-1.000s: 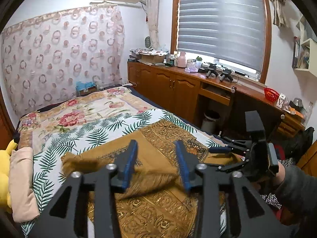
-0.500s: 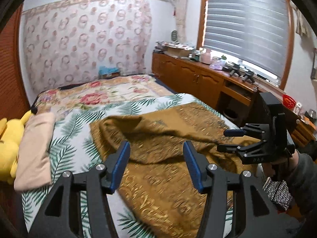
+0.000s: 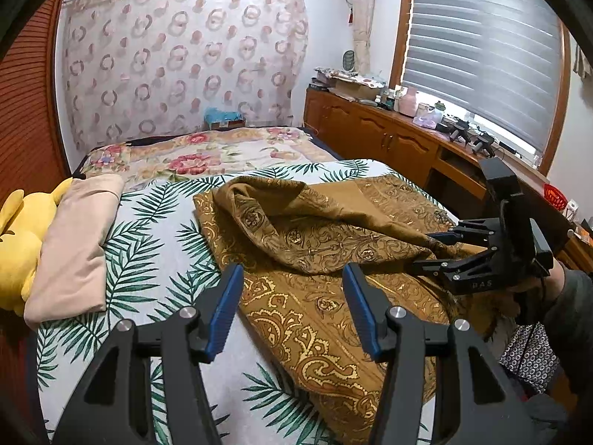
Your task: Fold small clothes
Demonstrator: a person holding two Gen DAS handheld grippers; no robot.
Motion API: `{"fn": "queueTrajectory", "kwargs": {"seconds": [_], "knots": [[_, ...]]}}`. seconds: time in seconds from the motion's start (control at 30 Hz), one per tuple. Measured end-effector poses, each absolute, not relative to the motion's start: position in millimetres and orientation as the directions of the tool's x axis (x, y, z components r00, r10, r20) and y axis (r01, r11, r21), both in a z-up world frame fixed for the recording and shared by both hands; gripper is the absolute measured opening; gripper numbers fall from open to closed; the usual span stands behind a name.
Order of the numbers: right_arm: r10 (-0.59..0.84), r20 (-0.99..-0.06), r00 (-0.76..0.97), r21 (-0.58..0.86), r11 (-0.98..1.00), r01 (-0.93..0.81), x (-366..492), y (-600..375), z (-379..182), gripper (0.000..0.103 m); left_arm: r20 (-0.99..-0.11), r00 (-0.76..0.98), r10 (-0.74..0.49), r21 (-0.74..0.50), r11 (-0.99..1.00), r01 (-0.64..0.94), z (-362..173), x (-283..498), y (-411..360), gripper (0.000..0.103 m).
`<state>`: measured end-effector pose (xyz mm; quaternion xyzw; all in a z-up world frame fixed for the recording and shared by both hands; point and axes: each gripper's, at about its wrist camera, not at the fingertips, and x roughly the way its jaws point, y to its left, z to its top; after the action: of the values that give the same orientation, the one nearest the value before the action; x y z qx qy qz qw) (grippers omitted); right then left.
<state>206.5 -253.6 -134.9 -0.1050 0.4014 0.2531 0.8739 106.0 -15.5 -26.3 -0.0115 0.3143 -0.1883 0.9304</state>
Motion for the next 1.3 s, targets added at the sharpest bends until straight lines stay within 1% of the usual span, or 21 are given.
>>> {"fn": "queueTrajectory", "kwargs": {"seconds": [0.23, 0.27, 0.3, 0.33, 0.37, 0.4, 0.47, 0.57, 0.7, 0.83, 0.93, 1.03, 1.2, 1.3], "knots": [[0.37, -0.761, 0.533, 0.036, 0.844, -0.534, 213, -254, -136, 0.064, -0.581, 0.734, -0.352, -0.141, 0.932, 0.335, -26, 105, -13, 0.055], [0.373, -0.761, 0.53, 0.037, 0.841, -0.539, 214, -253, -137, 0.059, -0.581, 0.734, -0.351, -0.142, 0.932, 0.334, -26, 105, -13, 0.055], [0.381, -0.761, 0.525, 0.041, 0.836, -0.547, 214, -252, -137, 0.049, -0.582, 0.734, -0.351, -0.141, 0.932, 0.333, -27, 106, -13, 0.055], [0.393, -0.759, 0.519, 0.046, 0.828, -0.559, 213, -250, -137, 0.042, -0.582, 0.734, -0.35, -0.141, 0.932, 0.333, -27, 106, -13, 0.055], [0.406, -0.755, 0.515, 0.05, 0.818, -0.572, 211, -249, -137, 0.025, -0.582, 0.734, -0.35, -0.141, 0.933, 0.333, -27, 106, -13, 0.055], [0.415, -0.747, 0.519, 0.046, 0.811, -0.583, 208, -249, -135, 0.009, -0.582, 0.735, -0.35, -0.14, 0.932, 0.333, -27, 106, -13, 0.055], [0.426, -0.726, 0.539, 0.034, 0.806, -0.591, 200, -247, -127, 0.006, -0.58, 0.735, -0.35, -0.141, 0.932, 0.333, -27, 105, -12, 0.055], [0.449, -0.68, 0.579, 0.034, 0.808, -0.588, 187, -250, -111, 0.004, -0.579, 0.736, -0.352, -0.141, 0.932, 0.334, -27, 105, -13, 0.055], [0.464, -0.623, 0.63, 0.026, 0.817, -0.576, 170, -261, -85, 0.003, -0.573, 0.736, -0.36, -0.145, 0.929, 0.341, -26, 103, -13, 0.055], [0.467, -0.589, 0.659, 0.04, 0.832, -0.553, 158, -282, -65, 0.003, -0.569, 0.735, -0.368, -0.143, 0.925, 0.352, -25, 102, -17, 0.055], [0.44, -0.574, 0.691, 0.026, 0.853, -0.521, 147, -302, -55, 0.003, -0.567, 0.733, -0.376, -0.145, 0.921, 0.361, -25, 101, -21, 0.055], [0.391, -0.579, 0.715, 0.009, 0.881, -0.474, 144, -322, -55, 0.003, -0.568, 0.728, -0.384, -0.146, 0.917, 0.371, -26, 101, -25, 0.055], [0.287, -0.654, 0.7, 0.014, 0.93, -0.368, 157, -361, -87, 0.003, -0.573, 0.72, -0.391, -0.14, 0.912, 0.384, -28, 99, -32, 0.055], [0.252, -0.677, 0.691, 0.018, 0.945, -0.328, 159, -376, -104, 0.003, -0.574, 0.718, -0.393, -0.141, 0.912, 0.386, -28, 99, -33, 0.055]]}}
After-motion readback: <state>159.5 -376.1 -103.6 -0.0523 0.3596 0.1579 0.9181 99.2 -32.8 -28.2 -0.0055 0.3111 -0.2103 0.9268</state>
